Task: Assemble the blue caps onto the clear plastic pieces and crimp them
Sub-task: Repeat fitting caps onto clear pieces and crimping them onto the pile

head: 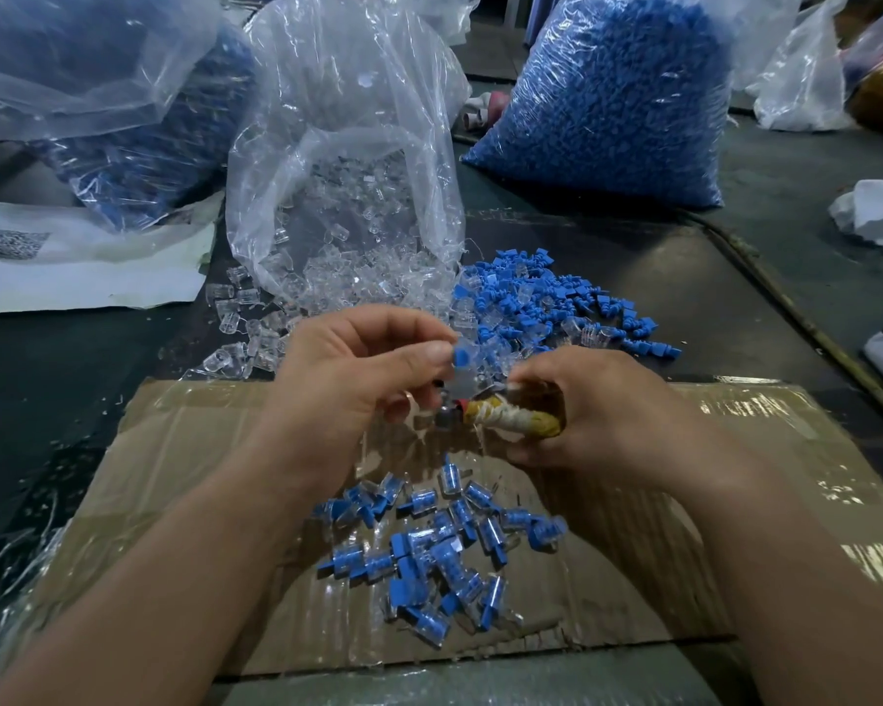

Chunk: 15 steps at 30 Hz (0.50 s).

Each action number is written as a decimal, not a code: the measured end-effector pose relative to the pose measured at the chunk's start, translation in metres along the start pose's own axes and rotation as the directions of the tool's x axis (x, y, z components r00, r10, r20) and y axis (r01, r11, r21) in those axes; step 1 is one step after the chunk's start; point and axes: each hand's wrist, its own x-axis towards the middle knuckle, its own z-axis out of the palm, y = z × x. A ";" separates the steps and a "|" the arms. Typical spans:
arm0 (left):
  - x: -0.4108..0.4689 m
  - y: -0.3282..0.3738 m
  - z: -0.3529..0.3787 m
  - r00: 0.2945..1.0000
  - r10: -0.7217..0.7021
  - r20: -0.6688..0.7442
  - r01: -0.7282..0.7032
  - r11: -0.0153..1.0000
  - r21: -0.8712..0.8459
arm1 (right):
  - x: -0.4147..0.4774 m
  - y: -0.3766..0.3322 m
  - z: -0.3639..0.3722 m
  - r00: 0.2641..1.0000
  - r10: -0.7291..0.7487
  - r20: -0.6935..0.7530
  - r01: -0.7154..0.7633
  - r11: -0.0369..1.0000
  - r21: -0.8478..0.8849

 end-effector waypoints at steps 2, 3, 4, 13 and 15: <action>-0.001 0.000 0.002 0.995 -0.065 0.076 0.065 0.998 0.001 | 0.001 0.001 0.000 1.000 0.007 0.018 -0.006 1.000 -0.027; -0.002 0.001 0.002 0.989 -0.092 0.117 0.090 0.996 0.024 | 0.002 0.002 0.000 0.999 0.019 0.036 -0.018 0.999 -0.027; -0.002 0.002 0.002 0.979 -0.118 0.164 0.111 0.992 0.051 | 0.002 0.003 0.000 0.998 0.031 0.063 -0.030 0.999 -0.018; -0.006 0.001 0.005 0.920 -0.168 0.355 0.061 0.954 0.293 | 0.000 0.006 -0.005 0.995 0.016 0.098 -0.022 0.998 0.060; -0.003 -0.002 0.004 0.990 -0.061 0.130 0.015 0.944 0.329 | 0.000 0.006 -0.008 0.999 0.017 0.042 -0.021 0.995 0.103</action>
